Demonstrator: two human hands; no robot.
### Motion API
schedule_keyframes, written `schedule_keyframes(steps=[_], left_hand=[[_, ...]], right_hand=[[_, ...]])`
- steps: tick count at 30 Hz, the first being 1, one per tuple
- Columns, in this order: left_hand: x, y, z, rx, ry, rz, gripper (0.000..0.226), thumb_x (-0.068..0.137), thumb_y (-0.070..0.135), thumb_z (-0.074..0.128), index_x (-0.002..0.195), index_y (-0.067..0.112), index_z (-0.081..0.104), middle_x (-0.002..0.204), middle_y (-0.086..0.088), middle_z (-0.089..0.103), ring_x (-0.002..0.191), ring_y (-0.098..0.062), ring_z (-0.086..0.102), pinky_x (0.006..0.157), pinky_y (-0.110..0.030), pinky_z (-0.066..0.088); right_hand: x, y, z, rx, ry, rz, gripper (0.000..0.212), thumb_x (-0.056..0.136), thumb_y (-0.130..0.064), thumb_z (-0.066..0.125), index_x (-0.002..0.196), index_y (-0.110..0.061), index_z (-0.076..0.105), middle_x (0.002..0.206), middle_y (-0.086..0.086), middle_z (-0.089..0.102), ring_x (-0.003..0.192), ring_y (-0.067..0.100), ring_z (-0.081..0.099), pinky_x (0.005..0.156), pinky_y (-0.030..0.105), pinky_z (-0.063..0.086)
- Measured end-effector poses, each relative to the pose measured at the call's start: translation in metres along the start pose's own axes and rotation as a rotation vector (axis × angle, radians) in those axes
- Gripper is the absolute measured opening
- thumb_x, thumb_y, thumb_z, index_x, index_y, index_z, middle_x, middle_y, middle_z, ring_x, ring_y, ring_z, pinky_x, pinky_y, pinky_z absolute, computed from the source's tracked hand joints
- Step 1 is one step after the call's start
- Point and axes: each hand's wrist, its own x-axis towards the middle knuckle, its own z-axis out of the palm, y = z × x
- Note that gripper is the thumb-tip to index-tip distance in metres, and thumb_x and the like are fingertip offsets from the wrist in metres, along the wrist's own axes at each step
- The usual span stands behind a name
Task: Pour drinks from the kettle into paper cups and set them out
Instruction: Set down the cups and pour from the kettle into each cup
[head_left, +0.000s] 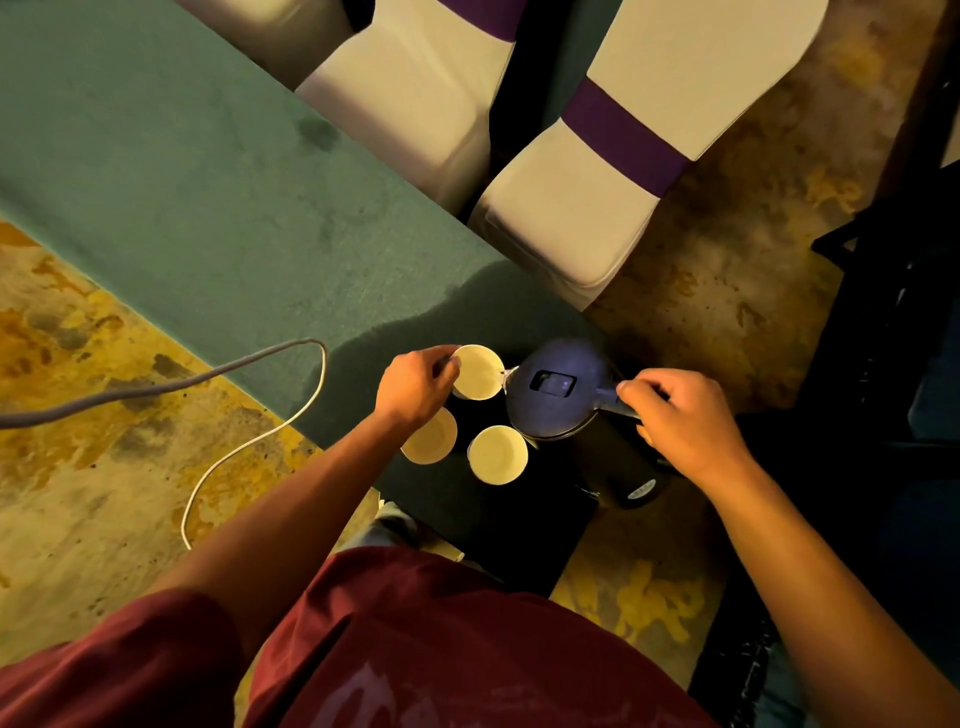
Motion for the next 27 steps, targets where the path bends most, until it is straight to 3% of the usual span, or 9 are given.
schedule_keyframes(steps=[7,14,20,24,27], left_hand=[[0.001,-0.002,0.001,-0.002,-0.016,-0.011,0.037,0.102,0.035,0.049,0.136,0.024,0.059,0.116,-0.003,0.072,0.094,-0.015,0.068,0.082,-0.033,0.058],[0.001,-0.002,-0.001,-0.002,-0.024,0.005,0.038,0.102,0.035,0.048,0.136,0.023,0.058,0.116,-0.003,0.072,0.095,-0.015,0.069,0.082,-0.034,0.058],[0.0,-0.002,-0.001,-0.008,-0.034,0.003,0.036,0.102,0.034,0.049,0.135,0.023,0.059,0.113,-0.002,0.073,0.091,-0.016,0.07,0.082,-0.038,0.059],[0.0,-0.001,-0.003,0.001,-0.05,0.0,0.038,0.102,0.036,0.049,0.136,0.023,0.058,0.114,-0.002,0.072,0.091,-0.016,0.069,0.082,-0.038,0.059],[0.0,0.001,-0.005,-0.005,-0.072,-0.005,0.041,0.102,0.043,0.045,0.136,0.023,0.058,0.108,-0.001,0.072,0.086,-0.014,0.069,0.08,-0.037,0.06]], right_hand=[[0.0,-0.009,-0.001,-0.007,0.01,0.051,0.035,0.092,-0.025,0.06,0.069,0.001,0.06,0.047,-0.002,0.044,0.051,0.021,0.045,0.054,0.036,0.035],[-0.004,-0.022,-0.001,-0.112,0.016,-0.006,0.039,0.091,-0.027,0.057,0.061,-0.002,0.054,0.057,0.022,0.052,0.051,0.021,0.045,0.052,0.037,0.033],[-0.007,-0.024,-0.002,-0.097,0.015,0.012,0.041,0.091,-0.026,0.058,0.053,-0.013,0.046,0.051,0.005,0.044,0.049,0.018,0.041,0.051,0.035,0.031],[-0.004,-0.015,-0.001,-0.008,0.02,0.035,0.037,0.09,-0.029,0.059,0.066,-0.001,0.057,0.054,0.004,0.046,0.054,0.019,0.045,0.055,0.037,0.034],[-0.005,-0.004,-0.002,0.089,0.031,0.066,0.033,0.089,-0.029,0.06,0.068,-0.004,0.059,0.052,-0.006,0.045,0.056,0.017,0.045,0.058,0.038,0.037]])
